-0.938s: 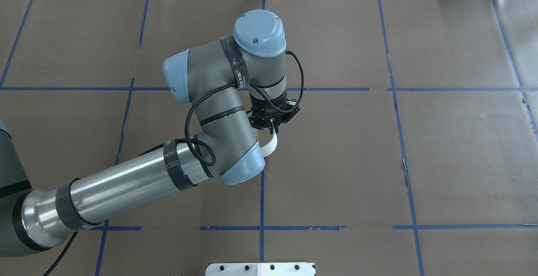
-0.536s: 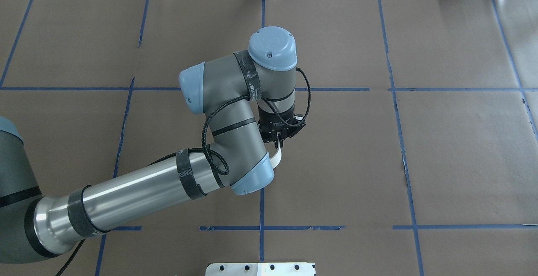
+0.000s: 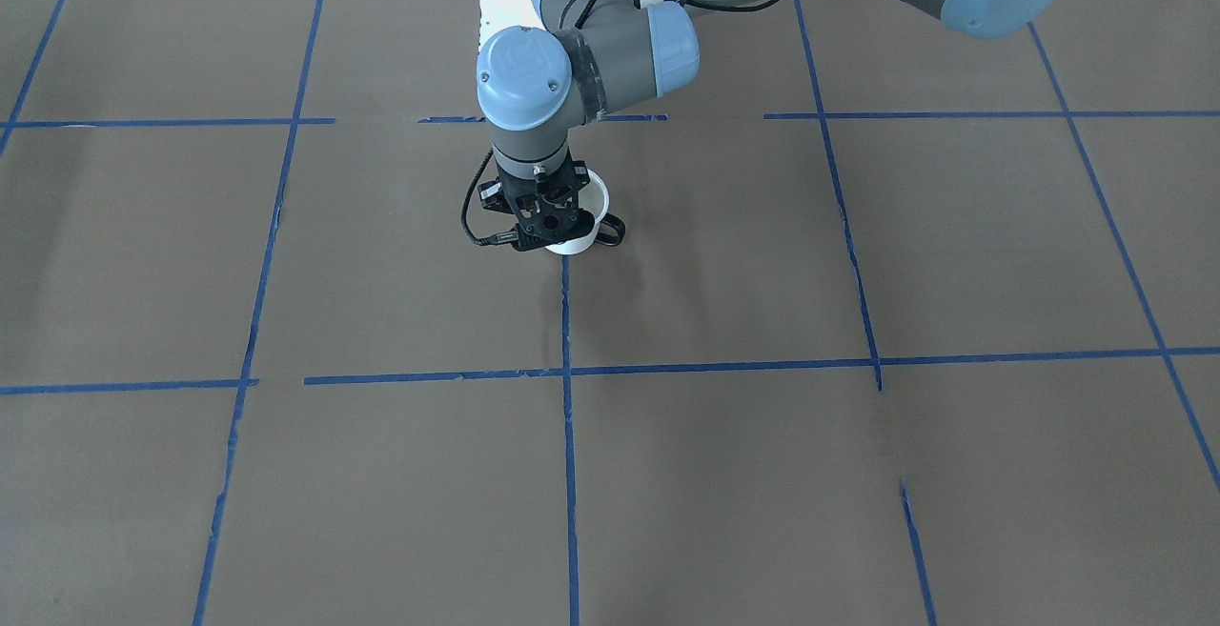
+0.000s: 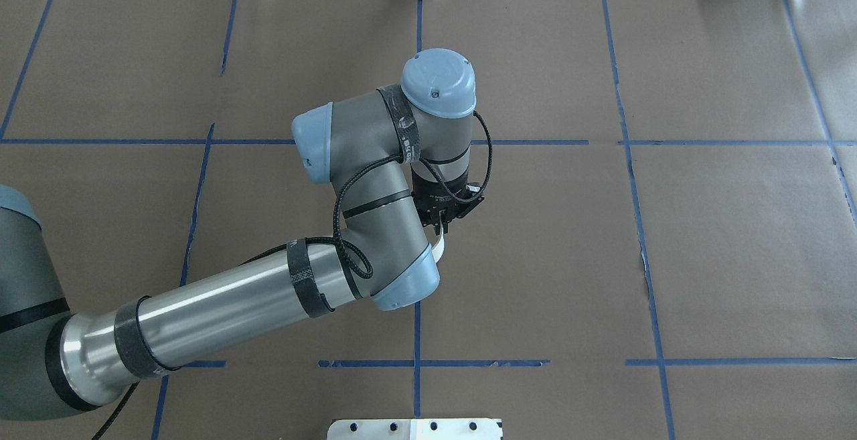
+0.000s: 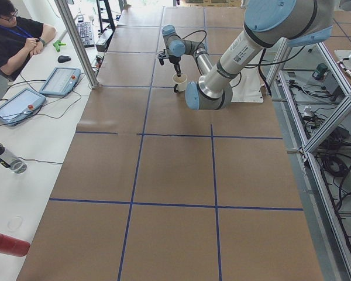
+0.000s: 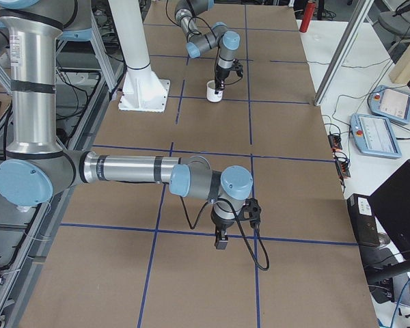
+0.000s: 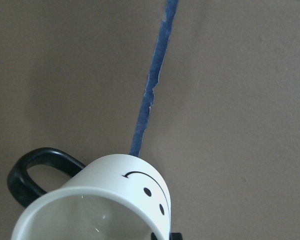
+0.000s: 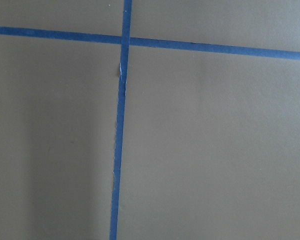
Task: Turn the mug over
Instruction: 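Rotate the mug upright with the left gripper and lower it onto the table, then open the left gripper and withdraw the left arm away from the mug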
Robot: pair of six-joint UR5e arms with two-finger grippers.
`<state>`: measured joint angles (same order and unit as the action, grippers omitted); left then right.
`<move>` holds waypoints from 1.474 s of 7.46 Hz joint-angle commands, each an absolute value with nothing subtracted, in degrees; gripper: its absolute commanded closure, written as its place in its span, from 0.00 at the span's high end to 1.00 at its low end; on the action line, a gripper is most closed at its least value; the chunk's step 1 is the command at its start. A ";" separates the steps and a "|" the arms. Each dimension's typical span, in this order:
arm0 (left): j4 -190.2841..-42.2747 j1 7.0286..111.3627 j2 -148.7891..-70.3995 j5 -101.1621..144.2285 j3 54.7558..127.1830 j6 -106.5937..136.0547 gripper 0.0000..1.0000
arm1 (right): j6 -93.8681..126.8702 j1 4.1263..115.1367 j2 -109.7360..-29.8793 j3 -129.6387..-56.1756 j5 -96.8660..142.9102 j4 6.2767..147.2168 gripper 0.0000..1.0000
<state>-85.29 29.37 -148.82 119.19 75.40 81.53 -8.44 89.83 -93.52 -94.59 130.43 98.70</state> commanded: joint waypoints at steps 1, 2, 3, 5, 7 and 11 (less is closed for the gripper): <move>-85.43 29.00 -148.62 117.42 75.67 82.35 0.80 | -8.44 89.82 -93.52 -94.57 130.43 98.70 1.00; -85.34 29.09 -148.45 116.90 77.41 82.27 0.91 | -8.44 89.82 -93.52 -94.57 130.43 98.70 1.00; -85.17 29.61 -147.06 117.07 81.96 82.27 1.00 | -8.44 89.82 -93.52 -94.57 130.43 98.70 1.00; -83.51 32.85 -140.14 117.42 97.56 81.57 1.00 | -8.44 89.82 -93.52 -94.57 130.43 98.70 1.00; -83.23 39.86 -129.86 117.68 109.11 71.78 1.00 | -8.44 89.82 -93.52 -94.57 130.43 98.70 1.00; -83.23 57.25 -108.94 117.86 113.73 33.06 1.00 | -8.44 89.82 -93.52 -94.57 130.43 98.70 1.00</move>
<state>-83.21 51.30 -115.58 117.83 113.14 45.82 -8.44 89.82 -93.52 -94.57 130.43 98.70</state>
